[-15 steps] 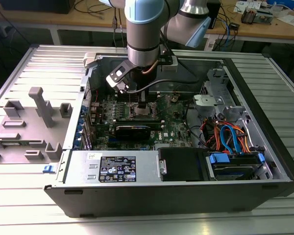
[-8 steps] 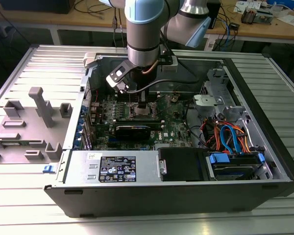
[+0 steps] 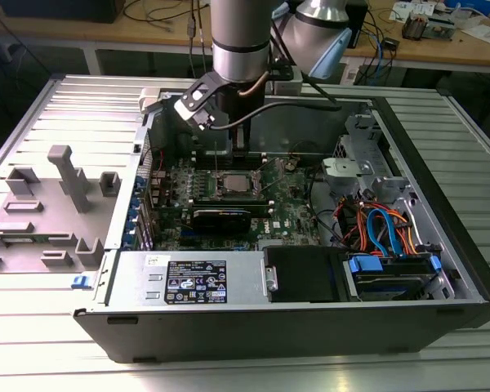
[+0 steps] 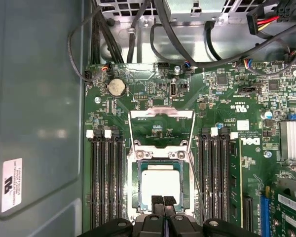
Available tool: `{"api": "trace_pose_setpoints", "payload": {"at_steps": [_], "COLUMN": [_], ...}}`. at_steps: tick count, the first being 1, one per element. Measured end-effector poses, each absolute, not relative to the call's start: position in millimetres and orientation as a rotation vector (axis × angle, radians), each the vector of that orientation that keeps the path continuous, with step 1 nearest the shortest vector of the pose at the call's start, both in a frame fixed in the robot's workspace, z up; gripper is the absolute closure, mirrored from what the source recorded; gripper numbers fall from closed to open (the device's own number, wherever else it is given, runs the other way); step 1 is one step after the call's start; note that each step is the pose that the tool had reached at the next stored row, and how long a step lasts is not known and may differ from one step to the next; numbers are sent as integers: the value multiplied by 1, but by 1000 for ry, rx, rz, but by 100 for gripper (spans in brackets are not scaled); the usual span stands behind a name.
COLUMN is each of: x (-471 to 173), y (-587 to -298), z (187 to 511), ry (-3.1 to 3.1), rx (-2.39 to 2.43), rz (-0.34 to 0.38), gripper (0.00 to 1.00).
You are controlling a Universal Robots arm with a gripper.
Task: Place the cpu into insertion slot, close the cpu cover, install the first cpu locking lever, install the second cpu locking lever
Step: 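Close the cpu cover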
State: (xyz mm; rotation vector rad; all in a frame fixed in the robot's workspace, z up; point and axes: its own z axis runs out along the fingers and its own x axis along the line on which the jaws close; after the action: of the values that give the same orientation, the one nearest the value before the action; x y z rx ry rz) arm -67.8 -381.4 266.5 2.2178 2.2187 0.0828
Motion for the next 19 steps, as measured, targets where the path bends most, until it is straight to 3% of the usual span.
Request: {"api": "trace_pose_setpoints", "payload": {"at_steps": [19], "x": [-66], "y": [-381], "z": [273], "ry": [2219], "rx": [2218], "rz": [83], "gripper": [89]}}
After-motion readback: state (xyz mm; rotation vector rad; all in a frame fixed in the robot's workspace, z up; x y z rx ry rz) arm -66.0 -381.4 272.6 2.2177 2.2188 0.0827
